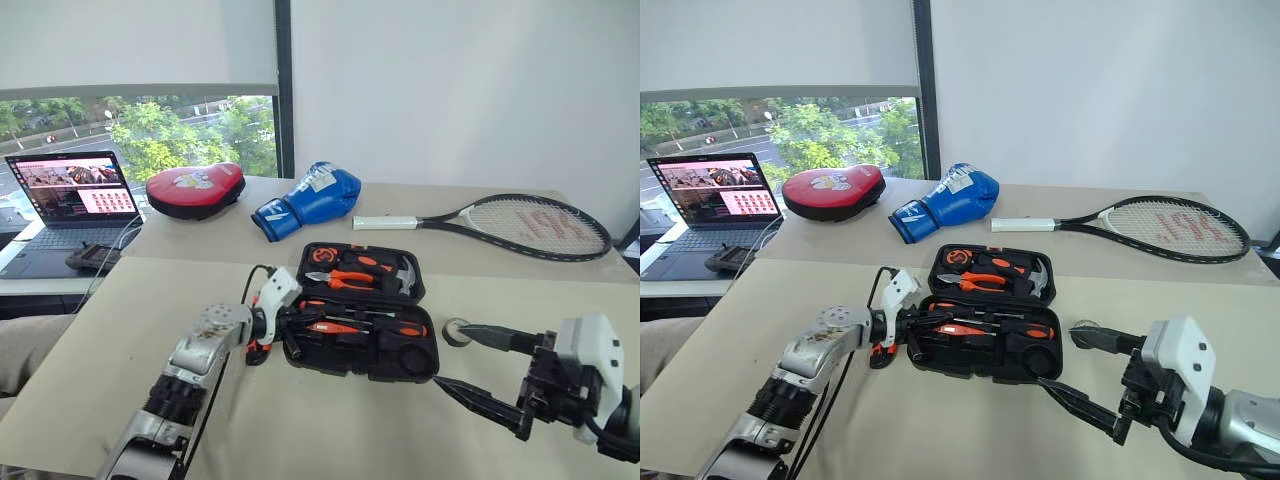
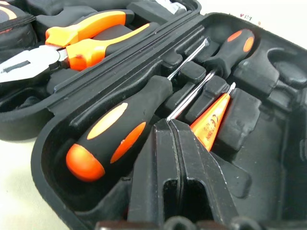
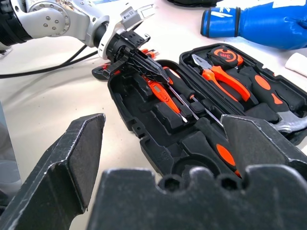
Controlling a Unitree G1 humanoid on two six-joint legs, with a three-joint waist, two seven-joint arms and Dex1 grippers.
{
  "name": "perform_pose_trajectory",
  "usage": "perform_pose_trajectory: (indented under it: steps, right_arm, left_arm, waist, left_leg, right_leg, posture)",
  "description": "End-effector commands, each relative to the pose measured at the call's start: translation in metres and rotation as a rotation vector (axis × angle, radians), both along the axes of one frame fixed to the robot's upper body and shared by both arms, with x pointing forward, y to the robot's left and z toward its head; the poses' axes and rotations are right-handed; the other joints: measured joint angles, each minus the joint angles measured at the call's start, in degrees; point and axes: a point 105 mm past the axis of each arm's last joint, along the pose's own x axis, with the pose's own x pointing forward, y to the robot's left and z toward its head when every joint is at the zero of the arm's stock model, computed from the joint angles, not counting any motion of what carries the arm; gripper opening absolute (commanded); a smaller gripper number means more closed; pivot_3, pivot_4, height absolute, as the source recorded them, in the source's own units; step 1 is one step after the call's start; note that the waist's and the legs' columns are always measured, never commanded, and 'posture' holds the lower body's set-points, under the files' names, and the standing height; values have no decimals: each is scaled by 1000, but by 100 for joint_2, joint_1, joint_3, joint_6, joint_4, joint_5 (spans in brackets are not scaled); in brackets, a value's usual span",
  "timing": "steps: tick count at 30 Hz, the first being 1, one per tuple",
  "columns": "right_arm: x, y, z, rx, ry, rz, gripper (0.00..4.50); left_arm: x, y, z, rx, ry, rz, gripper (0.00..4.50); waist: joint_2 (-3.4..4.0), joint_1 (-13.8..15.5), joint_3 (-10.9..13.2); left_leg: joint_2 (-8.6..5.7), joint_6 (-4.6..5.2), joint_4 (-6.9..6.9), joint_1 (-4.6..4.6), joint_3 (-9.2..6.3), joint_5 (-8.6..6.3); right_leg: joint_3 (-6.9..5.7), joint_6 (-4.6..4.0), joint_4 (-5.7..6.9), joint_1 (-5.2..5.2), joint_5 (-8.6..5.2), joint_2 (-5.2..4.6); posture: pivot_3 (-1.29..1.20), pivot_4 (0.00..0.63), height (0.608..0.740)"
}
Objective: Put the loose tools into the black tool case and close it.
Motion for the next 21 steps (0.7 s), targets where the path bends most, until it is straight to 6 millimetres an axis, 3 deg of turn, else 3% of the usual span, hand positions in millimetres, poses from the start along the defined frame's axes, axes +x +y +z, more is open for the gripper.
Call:
perform_pose_trajectory:
  steps: [1, 6, 8, 12, 13, 14, 15, 17, 21]
  right_arm:
    - [-2, 1, 7, -11, -33, 8, 4500]
    - [-1, 2, 6, -9, -34, 8, 4500]
    - [-1, 2, 6, -9, -36, 9, 4500]
    - [-1, 1, 6, -7, -38, 8, 4500]
    - [-1, 1, 6, -7, -38, 8, 4500]
    - [-1, 0, 5, -8, -38, 7, 4500]
    - [-1, -1, 5, -7, -38, 7, 4500]
    - [1, -1, 4, -4, -38, 14, 4500]
    - [5, -1, 3, 0, -37, 32, 4500]
  left_arm:
    - [-6, -1, -17, 97, -10, -65, 39]
    - [-6, -1, -17, 128, -46, -104, 39]
    - [0, 0, -6, 49, -49, -74, 39]
    - [22, 17, 51, -293, 24, 116, 39]
    - [23, 23, 57, -302, 20, 137, 545]
    - [25, 30, 63, -314, 17, 170, 645]
    - [26, 37, 68, -318, 15, 200, 1093]
    - [26, 64, 84, -324, -5, 328, 1722]
    - [18, 87, 77, -199, 7, 525, 3206]
  waist:
    - [2, -5, -2]
    - [3, -4, -2]
    - [4, -6, -2]
    - [-9, -24, 6]
    - [-16, -31, 10]
    - [-21, -37, 13]
    - [-23, -43, 14]
    - [-23, -74, 14]
    - [-24, -99, 15]
  left_leg:
    - [0, 0, 0, 0, 0, 0]
    - [1, 0, 0, -1, 0, 0]
    - [0, 1, 0, -1, 0, -1]
    - [3, 1, 6, -14, -1, 0]
    - [5, 0, 6, -17, -3, 1]
    - [6, 0, 6, -17, -3, 1]
    - [6, -5, 4, -17, -4, 4]
    - [5, -22, 0, -15, -3, 13]
    - [3, -53, -5, -11, -2, 31]
  right_leg:
    - [1, 0, 0, 0, 0, -1]
    - [1, -1, -1, -1, 0, -7]
    - [1, -1, -1, -1, 0, -8]
    - [-1, 1, 3, -12, 1, -6]
    - [-2, 2, 4, -15, 2, -2]
    - [-3, 3, 7, -16, 2, 4]
    - [-6, 3, 6, -17, 2, 31]
    - [-5, 3, 6, -16, 2, 35]
    - [-2, 5, 2, -12, 1, 35]
  posture:
    - [0, 150, 740]
    - [0, 150, 740]
    - [0, 150, 740]
    - [0, 150, 740]
    - [0, 150, 740]
    - [0, 150, 740]
    - [0, 150, 740]
    - [0, 150, 740]
    - [0, 150, 740]
